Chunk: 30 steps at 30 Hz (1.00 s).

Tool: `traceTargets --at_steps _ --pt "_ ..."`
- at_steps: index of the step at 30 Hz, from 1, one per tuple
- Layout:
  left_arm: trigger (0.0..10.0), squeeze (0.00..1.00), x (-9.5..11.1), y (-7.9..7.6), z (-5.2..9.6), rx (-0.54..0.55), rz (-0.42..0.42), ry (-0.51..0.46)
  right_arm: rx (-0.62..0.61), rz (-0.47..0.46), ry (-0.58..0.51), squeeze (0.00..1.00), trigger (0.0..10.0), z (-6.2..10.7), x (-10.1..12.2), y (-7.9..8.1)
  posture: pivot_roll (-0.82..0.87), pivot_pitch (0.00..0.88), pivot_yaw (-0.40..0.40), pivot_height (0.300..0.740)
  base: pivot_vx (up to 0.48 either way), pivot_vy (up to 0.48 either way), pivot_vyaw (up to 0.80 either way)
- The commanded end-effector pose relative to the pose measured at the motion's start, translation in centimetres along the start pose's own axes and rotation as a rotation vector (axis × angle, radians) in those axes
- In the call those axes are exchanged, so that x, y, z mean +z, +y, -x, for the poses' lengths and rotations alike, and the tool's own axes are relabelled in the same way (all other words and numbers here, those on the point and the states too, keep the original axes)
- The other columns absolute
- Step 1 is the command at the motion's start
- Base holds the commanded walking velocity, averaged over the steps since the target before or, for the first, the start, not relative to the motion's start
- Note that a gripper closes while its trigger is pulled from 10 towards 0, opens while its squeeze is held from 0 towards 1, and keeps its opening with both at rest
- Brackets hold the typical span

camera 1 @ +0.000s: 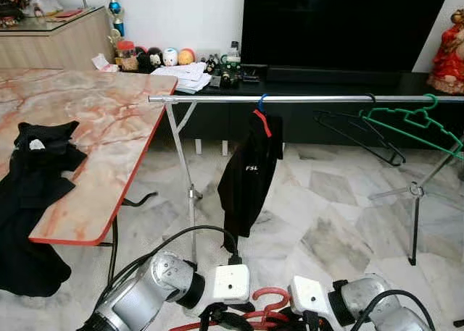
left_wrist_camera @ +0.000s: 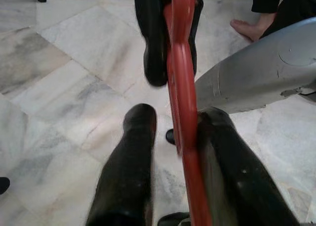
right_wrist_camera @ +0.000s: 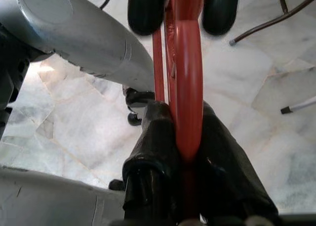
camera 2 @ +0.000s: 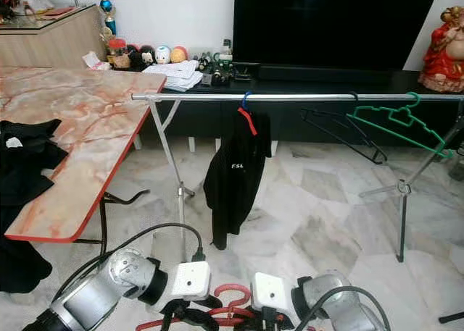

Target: Hang hanger

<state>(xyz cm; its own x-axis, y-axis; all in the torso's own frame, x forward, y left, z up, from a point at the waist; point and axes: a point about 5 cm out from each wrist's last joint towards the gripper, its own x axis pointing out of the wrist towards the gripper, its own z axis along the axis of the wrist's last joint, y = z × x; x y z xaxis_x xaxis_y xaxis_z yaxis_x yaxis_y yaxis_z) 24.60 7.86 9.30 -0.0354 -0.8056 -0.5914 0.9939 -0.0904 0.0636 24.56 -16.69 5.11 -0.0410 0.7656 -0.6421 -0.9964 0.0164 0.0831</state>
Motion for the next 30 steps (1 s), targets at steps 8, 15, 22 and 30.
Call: traceTargets --at_steps 8,15,22,30 --pt "10.0 1.0 -2.2 -0.1 5.3 0.084 0.072 0.044 -0.08 -0.115 0.05 0.0 0.0 2.7 -3.1 1.2 0.04 0.0 -0.01 0.74 0.0 0.0 0.0" --pt "10.0 0.0 -7.6 -0.7 8.1 0.328 0.284 0.123 -0.352 -0.241 -0.016 0.0 0.0 5.0 -4.9 1.0 0.03 0.0 0.012 0.74 0.0 0.0 0.0" --pt "10.0 0.0 -17.1 -4.6 7.6 0.754 0.728 0.255 -0.96 -0.505 -0.183 0.0 0.0 6.0 -5.6 -1.0 0.03 0.0 0.012 0.74 0.0 0.0 0.0" --pt "10.0 0.0 -21.7 -9.1 5.7 1.036 1.033 0.399 -1.421 -0.926 -0.379 0.0 0.0 5.0 -4.6 -1.5 0.02 0.0 0.017 0.74 0.0 0.0 0.0"
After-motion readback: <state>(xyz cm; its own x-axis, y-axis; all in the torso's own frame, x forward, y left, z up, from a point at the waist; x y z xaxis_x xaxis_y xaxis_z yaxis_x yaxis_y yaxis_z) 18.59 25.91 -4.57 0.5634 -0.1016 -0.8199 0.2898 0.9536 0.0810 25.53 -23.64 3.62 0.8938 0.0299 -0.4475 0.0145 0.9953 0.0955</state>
